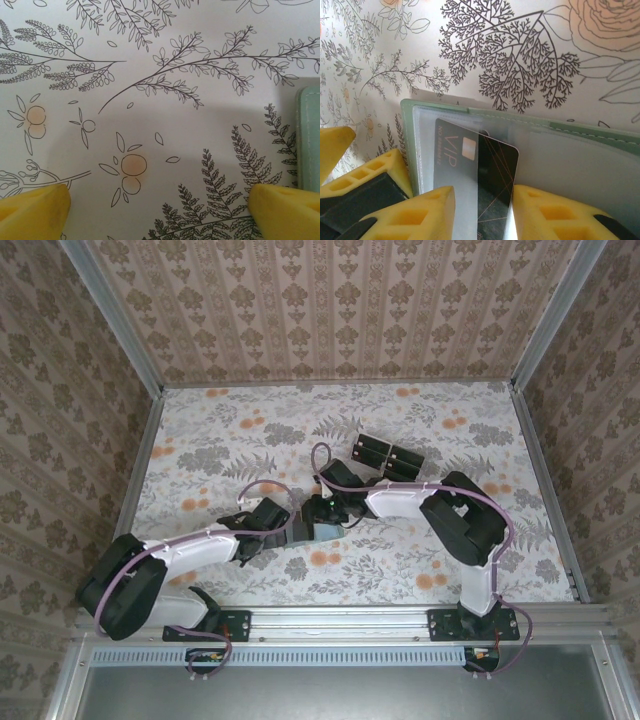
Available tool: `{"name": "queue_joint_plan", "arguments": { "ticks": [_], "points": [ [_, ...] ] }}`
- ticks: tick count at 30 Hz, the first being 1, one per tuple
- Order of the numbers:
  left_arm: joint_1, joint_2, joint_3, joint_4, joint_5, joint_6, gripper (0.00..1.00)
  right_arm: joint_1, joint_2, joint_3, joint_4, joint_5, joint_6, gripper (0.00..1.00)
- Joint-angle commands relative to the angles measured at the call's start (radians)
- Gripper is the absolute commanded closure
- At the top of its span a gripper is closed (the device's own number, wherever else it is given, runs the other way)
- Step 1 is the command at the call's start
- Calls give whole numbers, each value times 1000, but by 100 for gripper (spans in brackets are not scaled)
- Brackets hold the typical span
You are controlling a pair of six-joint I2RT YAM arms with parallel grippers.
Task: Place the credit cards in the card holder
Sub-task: Insert the credit card into the card slot.
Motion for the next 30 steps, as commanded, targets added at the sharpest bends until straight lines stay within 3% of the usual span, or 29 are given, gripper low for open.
{"name": "queue_joint_plan", "arguments": {
  "ticks": [1,22,30],
  "points": [
    [7,34,-9,2,-3,23,0,6,30,34,-3,-34,1,65],
    [6,35,-8,7,10,20,0,35,47,61,13,-76,12,64],
    [13,12,-4,-9,2,33,0,23,-10,-39,-6,-12,0,58]
  ]
}}
